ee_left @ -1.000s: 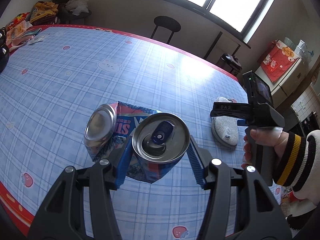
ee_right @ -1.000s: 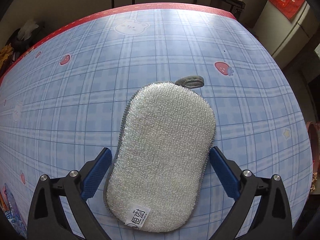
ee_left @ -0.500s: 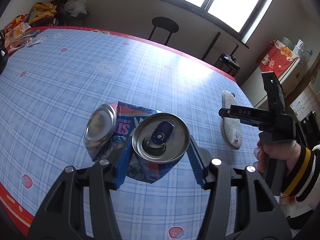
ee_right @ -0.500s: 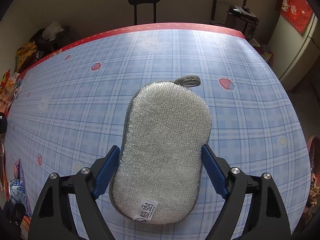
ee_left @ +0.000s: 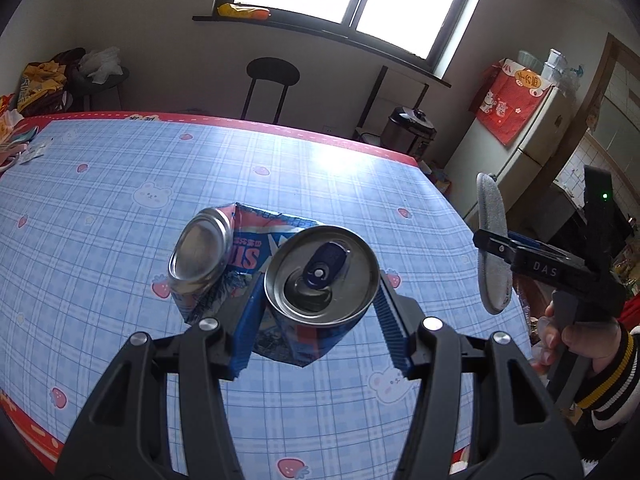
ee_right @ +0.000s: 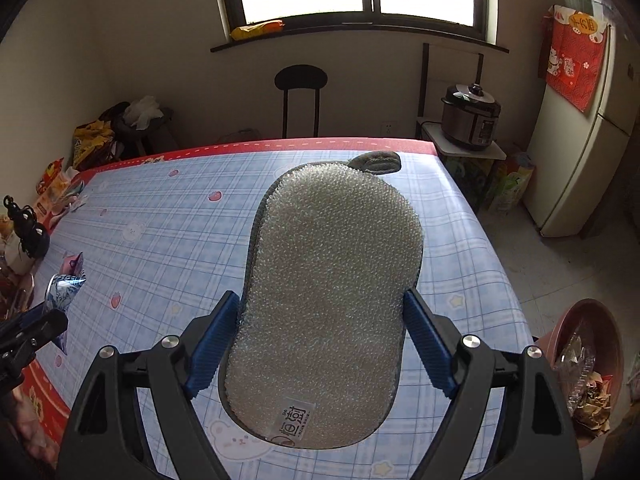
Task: Collect trash
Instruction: 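Carry the crushed can over the bucket and open the left gripper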
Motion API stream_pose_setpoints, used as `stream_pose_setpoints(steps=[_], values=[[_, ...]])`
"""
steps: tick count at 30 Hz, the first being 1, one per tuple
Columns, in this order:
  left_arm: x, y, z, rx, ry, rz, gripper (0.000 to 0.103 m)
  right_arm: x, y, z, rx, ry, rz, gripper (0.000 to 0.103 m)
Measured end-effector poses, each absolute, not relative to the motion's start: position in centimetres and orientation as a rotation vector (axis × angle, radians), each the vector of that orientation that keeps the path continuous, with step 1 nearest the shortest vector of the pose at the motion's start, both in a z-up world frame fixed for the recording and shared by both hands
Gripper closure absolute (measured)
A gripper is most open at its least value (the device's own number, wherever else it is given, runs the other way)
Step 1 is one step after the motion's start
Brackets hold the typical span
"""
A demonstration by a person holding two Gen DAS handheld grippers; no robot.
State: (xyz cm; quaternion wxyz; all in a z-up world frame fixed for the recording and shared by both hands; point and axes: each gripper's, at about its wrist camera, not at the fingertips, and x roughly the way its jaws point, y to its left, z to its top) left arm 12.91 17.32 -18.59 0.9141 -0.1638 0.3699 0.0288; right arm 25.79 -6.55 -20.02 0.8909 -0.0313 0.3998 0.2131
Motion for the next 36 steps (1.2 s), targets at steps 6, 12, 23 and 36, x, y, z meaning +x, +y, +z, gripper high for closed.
stream_pose_setpoints(steps=[6,12,23,36], values=[[14.4,12.9,-15.2,-0.282,0.725,-0.016,0.048,24.1,-14.0,-17.2,0.011,0.76,0.39,0.022],[16.0,7.0,-12.2,-0.227,0.697,-0.116,0.048,22.0,-22.1,-15.6,0.063,0.706,0.303,0.021],[20.7,-8.1,-9.3,-0.139,0.692,-0.374,0.048,17.8,-39.8,-13.4,0.197,0.61,0.066,0.021],[26.5,-25.9,-11.6,-0.029,0.784,-0.594,0.048,14.2,-54.3,-15.5,0.31,0.581,-0.132,0.021]])
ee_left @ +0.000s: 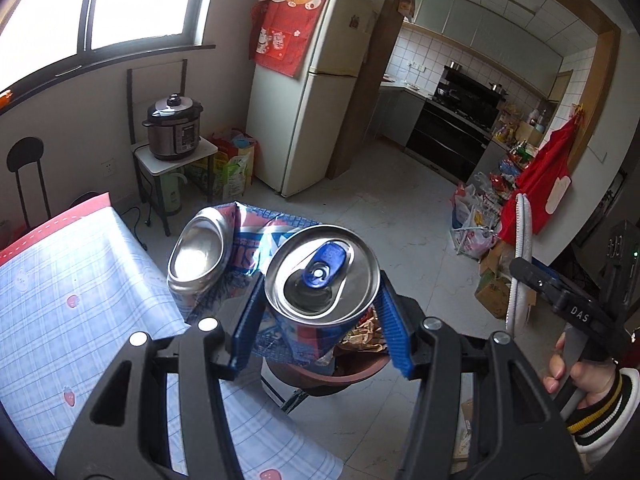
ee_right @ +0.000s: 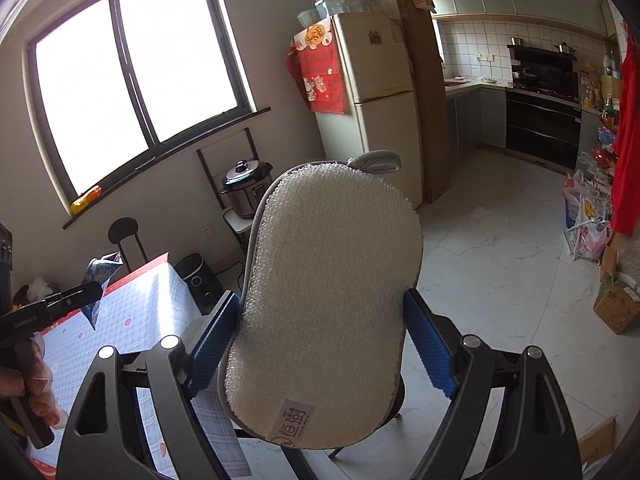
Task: Collect trash
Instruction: 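Carry the crushed can over the bucket and open the left gripper, then lower the sponge over the bucket and open the right gripper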
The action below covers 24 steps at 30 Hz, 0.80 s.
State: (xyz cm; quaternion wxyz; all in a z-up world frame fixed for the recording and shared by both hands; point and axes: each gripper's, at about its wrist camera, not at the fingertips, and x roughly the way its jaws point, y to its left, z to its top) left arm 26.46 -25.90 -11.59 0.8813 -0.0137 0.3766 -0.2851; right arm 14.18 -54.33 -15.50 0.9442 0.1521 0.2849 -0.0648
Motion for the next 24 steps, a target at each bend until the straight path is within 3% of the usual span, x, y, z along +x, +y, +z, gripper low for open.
stream_pose_setpoints(steps=[11,13,15,24], values=[[33.3,-35.0,-15.2,0.068,0.866,-0.65,0.046,14.0,-58.2,-17.4,0.348,0.604,-0.183,0.021],[33.9,-35.5,-15.4,0.072,0.87,-0.661,0.03,14.1,-58.2,-17.5,0.35,0.607,-0.186,0.021],[34.5,-35.9,-15.2,0.08,0.853,-0.66,0.02,14.3,-58.1,-17.6,0.35,0.607,-0.184,0.021],[33.9,-31.4,-12.8,0.015,0.795,-0.582,0.008,16.2,-56.0,-17.1,0.326,0.602,-0.126,0.021]])
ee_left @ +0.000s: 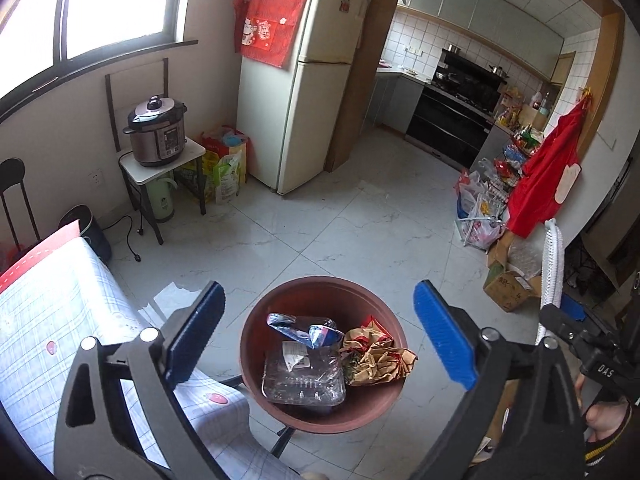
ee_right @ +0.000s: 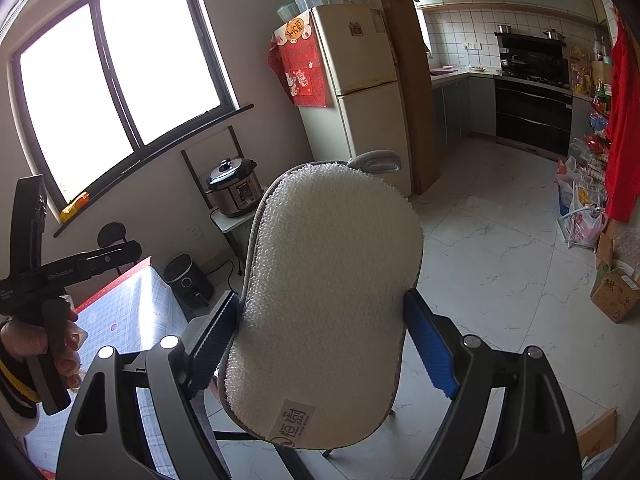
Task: Collect trash
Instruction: 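Lower the sponge over the bucket and open the right gripper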
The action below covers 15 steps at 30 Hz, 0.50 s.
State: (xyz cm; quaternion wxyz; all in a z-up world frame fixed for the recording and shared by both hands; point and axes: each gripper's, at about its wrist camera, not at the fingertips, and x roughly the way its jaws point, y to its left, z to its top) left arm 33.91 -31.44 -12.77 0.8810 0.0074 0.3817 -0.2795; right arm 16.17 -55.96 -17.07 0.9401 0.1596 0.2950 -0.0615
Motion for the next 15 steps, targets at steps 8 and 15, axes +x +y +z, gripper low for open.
stream_pose_setpoints(steps=[8,15], values=[[30.7,-23.3,-11.0,-0.054,0.758,-0.42,0.006,21.6,-51.6,-17.8,0.29,0.639,0.018,0.02],[27.9,-16.8,-10.2,-0.111,0.744,-0.281,0.006,25.5,-48.0,-18.1,0.247,0.676,0.086,0.009]])
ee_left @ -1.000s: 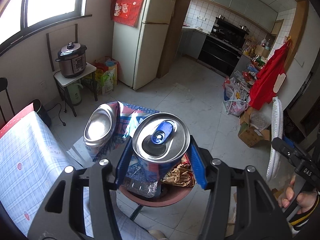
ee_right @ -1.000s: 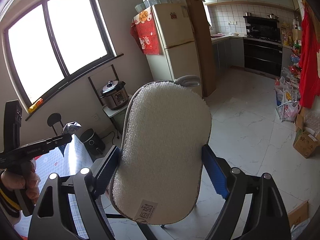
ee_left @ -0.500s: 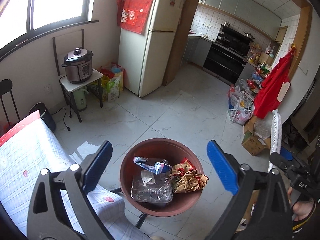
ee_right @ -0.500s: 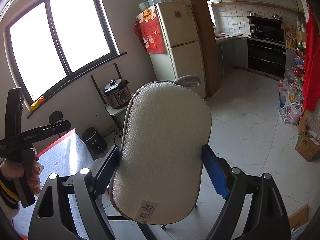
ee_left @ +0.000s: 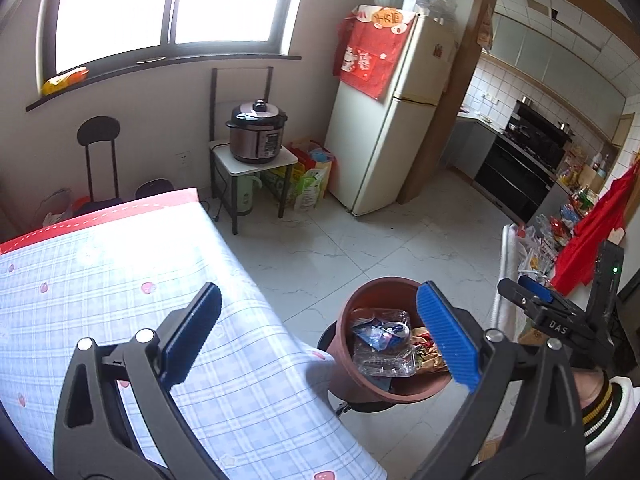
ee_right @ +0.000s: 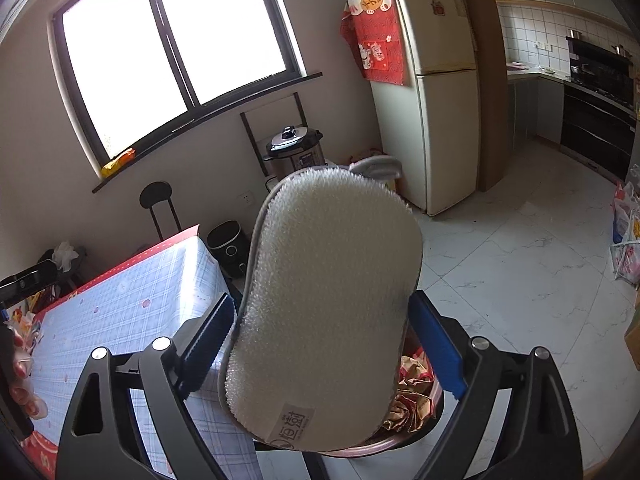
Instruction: Collect trash
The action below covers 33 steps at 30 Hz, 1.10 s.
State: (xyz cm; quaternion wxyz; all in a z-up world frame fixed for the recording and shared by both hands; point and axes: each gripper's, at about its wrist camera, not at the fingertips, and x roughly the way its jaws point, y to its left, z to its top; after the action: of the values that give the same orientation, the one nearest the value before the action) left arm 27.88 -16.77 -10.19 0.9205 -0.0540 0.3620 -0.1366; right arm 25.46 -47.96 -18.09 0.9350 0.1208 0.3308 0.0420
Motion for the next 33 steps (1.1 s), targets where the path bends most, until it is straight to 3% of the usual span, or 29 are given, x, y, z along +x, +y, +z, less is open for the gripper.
stream_pose_setpoints(steps=[2,11,33], values=[[27.3,-15.4,-9.7,-0.12,0.735,-0.258,0.006,26.1,-47.4,-17.7,0.24,0.674,0.088,0.005],[24.4,-11.5,-6.7,-0.115,0.674,-0.242,0.006,24.5,-46.0,-14.4,0.263,0.623,0.009,0.005],[15.0,-5.2,0.2,-0.008,0.531,-0.377,0.006,9.7,-32.6,-2.9,0.123,0.555,-0.159,0.005]])
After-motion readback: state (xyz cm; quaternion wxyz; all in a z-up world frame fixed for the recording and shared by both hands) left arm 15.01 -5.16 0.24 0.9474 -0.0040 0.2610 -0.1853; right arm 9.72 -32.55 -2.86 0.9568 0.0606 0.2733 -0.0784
